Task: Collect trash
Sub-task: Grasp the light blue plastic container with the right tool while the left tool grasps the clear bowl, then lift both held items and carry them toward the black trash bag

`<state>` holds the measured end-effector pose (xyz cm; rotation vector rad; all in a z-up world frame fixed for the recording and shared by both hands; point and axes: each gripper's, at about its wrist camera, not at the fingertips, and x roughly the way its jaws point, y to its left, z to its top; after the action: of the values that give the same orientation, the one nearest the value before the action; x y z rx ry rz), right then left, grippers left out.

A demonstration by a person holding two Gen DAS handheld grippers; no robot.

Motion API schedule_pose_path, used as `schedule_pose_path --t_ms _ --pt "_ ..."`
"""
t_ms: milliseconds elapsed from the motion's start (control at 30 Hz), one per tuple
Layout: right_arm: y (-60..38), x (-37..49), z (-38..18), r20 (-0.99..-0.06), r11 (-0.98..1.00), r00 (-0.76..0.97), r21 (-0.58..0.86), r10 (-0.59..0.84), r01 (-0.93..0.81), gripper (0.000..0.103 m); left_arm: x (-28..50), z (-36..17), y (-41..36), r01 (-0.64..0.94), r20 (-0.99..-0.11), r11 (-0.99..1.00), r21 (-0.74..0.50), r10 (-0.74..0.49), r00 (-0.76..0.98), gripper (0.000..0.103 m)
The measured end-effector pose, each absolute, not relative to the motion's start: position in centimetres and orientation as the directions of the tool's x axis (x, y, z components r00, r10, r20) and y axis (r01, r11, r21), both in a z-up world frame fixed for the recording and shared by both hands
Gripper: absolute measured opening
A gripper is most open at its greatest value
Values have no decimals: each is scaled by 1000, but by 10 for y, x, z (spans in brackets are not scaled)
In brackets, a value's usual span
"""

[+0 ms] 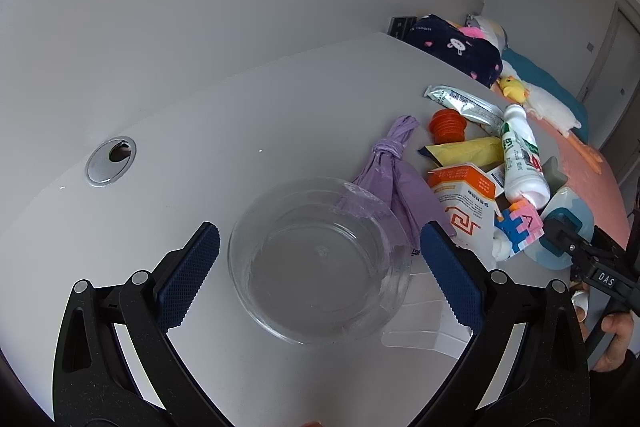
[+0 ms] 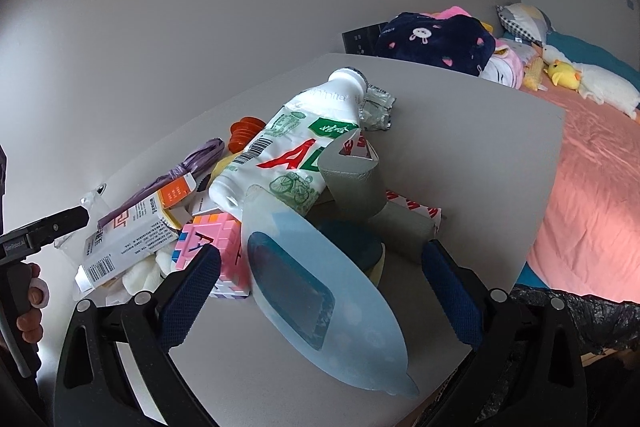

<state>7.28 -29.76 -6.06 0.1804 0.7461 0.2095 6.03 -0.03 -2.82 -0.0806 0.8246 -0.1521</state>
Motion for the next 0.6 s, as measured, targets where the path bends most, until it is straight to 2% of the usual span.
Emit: schedule_pose_path --t_ms 67,100,233,333,600 --pt "-300 73 -63 -646 951 706 277 291 -138 75 61 -31 -3 99 -730 990 -105 -144 668 97" --pt "-302 74 -64 -645 944 700 300 306 -136 71 62 -33 -3 96 -735 990 -101 -139 664 97" --pt "-302 71 -64 -638 943 707 304 306 -134 68 68 -44 3 73 -758 987 -140 -154 634 97" --pt "-304 64 -62 -614 935 723 332 317 -127 65 68 -44 10 57 -751 984 -167 -165 639 87" --pt "-309 45 -45 -554 930 772 343 311 -128 60 56 -29 19 42 -703 985 -165 -147 696 86"
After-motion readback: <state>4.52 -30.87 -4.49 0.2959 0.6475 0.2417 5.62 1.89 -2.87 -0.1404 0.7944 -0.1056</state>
